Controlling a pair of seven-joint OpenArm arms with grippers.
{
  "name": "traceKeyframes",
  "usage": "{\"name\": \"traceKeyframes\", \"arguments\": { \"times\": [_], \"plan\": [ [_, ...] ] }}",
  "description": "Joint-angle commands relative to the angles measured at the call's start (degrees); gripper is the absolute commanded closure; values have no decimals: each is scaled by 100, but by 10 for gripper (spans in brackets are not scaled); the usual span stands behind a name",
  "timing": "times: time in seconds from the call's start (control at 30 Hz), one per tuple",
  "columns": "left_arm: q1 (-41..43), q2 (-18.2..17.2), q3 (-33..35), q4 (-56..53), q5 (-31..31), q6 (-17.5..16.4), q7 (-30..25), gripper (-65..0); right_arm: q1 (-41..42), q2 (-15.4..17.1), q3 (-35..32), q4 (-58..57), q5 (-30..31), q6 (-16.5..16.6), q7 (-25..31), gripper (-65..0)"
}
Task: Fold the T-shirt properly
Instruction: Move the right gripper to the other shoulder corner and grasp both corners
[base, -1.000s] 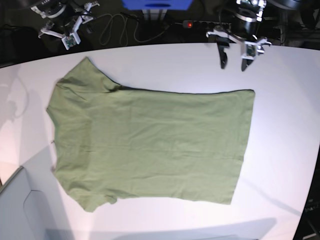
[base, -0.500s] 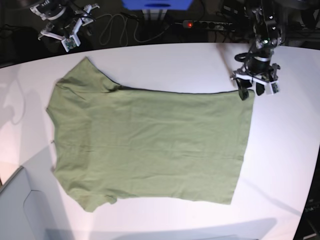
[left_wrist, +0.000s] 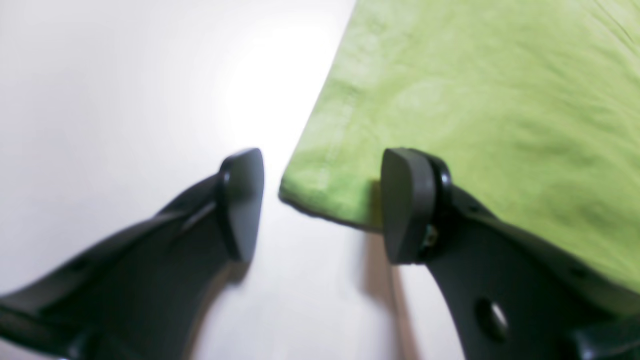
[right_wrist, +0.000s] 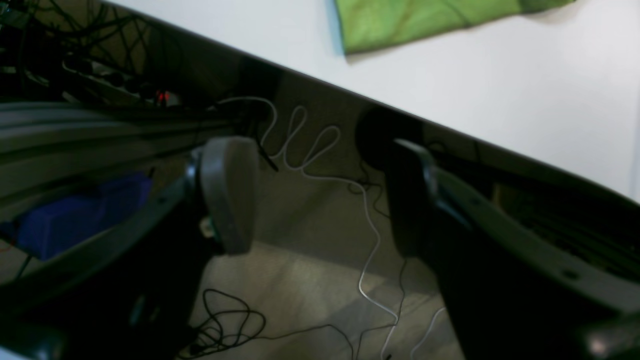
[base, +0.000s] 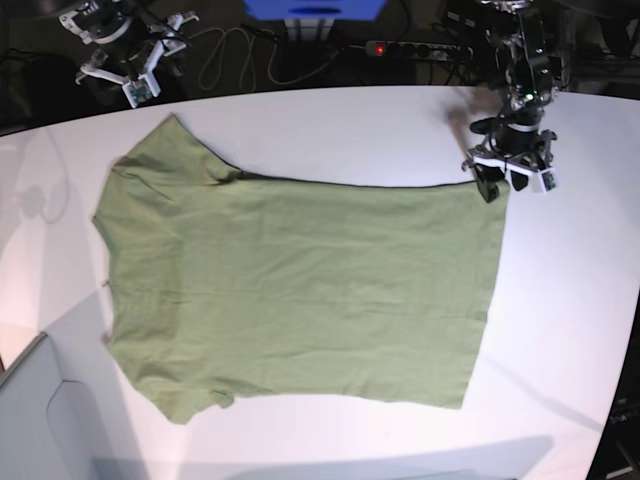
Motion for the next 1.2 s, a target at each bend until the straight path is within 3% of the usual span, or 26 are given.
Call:
{"name": "traceKeyframes", "arguments": {
  "times": [0.0,0.07,0.13,0.3,0.33,0.7,0.83,1.17],
  "plan": [
    [34,-42,6,40,-26,1,51,-353,-65,33,14,81,25,84,73,-382],
    [34,-33,6,40,-43,1,86,-351,-65,33,14,81,25,84,73,-382],
    [34,-33,6,40,-52,1,86,-305,-65,33,14,81,25,84,73,-382],
    [43,-16,-12,40,-52,1,95,-25,22,24,14,81,25,84,73,-382],
    [43,-16,-12,40,-52,1,95,0,66,24,14,81,25,84,73,-382],
    [218,-16,-38,119,-61,1,60,0,638,-152,14,37,34,84,82,-388],
    [412,-16,-38,304,-61,1,51,0,981,-354,14,-244,25,84,82,-388],
    [755,2,-38,726,-61,1,51,0,1622,-336,5,-1097,25,84,90,-388]
  ]
}}
